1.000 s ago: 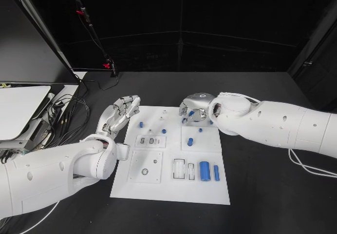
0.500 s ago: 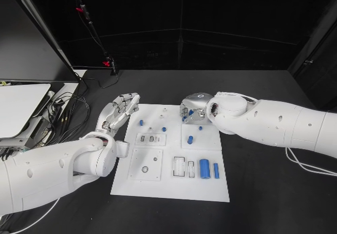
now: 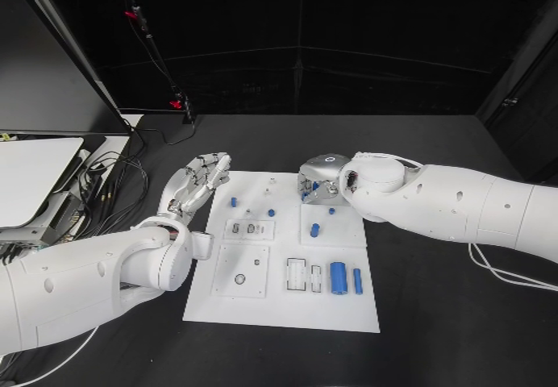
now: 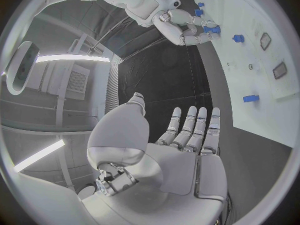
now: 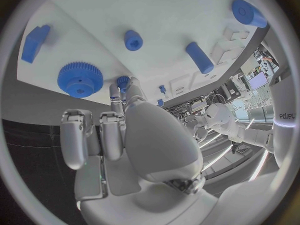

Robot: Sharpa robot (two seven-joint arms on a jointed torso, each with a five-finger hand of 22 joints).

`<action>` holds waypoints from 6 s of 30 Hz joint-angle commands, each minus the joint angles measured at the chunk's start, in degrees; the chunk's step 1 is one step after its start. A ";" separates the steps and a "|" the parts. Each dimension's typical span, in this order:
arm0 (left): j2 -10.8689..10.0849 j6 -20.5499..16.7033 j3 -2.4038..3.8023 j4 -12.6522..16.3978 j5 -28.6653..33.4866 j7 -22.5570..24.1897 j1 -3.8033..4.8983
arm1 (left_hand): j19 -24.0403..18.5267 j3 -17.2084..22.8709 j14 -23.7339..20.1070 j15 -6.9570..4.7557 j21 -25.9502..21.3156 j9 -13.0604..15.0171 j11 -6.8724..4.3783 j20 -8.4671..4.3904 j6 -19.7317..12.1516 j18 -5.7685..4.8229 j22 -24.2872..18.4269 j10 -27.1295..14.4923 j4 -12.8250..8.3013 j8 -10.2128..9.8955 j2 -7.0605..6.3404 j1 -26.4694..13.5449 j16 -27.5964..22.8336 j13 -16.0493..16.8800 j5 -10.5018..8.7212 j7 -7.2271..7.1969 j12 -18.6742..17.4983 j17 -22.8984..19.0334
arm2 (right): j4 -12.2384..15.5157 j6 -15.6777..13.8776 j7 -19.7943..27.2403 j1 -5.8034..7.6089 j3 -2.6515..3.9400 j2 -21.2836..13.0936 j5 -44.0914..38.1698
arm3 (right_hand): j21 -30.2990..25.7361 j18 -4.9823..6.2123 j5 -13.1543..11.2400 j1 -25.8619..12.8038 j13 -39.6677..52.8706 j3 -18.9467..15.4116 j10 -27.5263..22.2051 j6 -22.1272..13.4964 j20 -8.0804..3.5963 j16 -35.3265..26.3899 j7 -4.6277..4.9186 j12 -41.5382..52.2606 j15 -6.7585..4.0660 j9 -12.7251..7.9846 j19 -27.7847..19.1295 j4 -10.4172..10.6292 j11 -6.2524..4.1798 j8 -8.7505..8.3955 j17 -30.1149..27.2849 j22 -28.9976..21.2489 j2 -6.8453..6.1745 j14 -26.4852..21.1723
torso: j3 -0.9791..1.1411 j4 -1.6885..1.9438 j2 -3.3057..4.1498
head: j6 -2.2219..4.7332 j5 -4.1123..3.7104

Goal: Assemble the parts on the task board

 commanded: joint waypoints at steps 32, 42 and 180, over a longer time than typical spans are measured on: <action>0.29 1.04 0.05 -0.41 -0.44 17.02 0.11 | -0.19 -0.08 -0.15 0.27 0.41 -0.32 0.03 -0.05 0.60 0.78 0.12 0.36 -0.05 0.39 0.94 0.48 0.56 -0.29 0.81 9.21 0.46 -0.40 | -2.17 -20.31 7.48 -0.33 4.82 2.67 -0.18 | 0.20 -0.90 -0.25 3.90 -0.09 2.88 6.93 6.61 -0.68 0.07 -0.04 -5.68 -0.51 0.03 4.11 0.84 0.03 -1.16 1.48 11.69 -0.46 3.79 | -0.08 0.32 -0.04 | 1.83 1.99; 0.76 1.12 0.04 -0.60 -0.44 17.09 0.10 | -0.24 -0.16 -0.17 0.27 0.44 -0.40 0.04 -0.05 0.61 0.78 0.12 0.35 -0.05 0.43 1.00 0.60 0.63 -0.35 0.98 9.20 0.52 -0.50 | -7.38 -17.43 8.57 -0.35 5.01 7.56 0.46 | 0.22 -0.92 -0.25 4.03 -0.08 3.10 7.15 6.70 -0.61 0.10 0.01 -6.23 -0.44 -0.01 4.14 0.85 0.09 -1.48 1.66 11.74 -0.54 3.81 | -0.08 0.71 0.22 | 2.54 3.15; 0.88 1.26 0.03 -1.78 -0.44 16.01 0.09 | -0.45 -0.53 -0.22 0.38 0.67 -0.96 0.05 -0.01 0.56 0.68 0.20 0.17 -0.09 0.67 1.91 1.70 1.16 -0.78 1.63 9.22 0.92 -1.15 | -8.39 -26.81 12.80 -3.37 5.06 4.93 21.45 | -5.18 1.51 -0.28 -11.84 0.42 9.21 -5.00 -14.48 1.67 -2.34 1.55 -8.53 1.75 0.14 -1.04 0.87 3.20 -9.32 -9.93 1.99 -10.68 1.39 | -0.56 1.12 0.15 | 1.06 1.93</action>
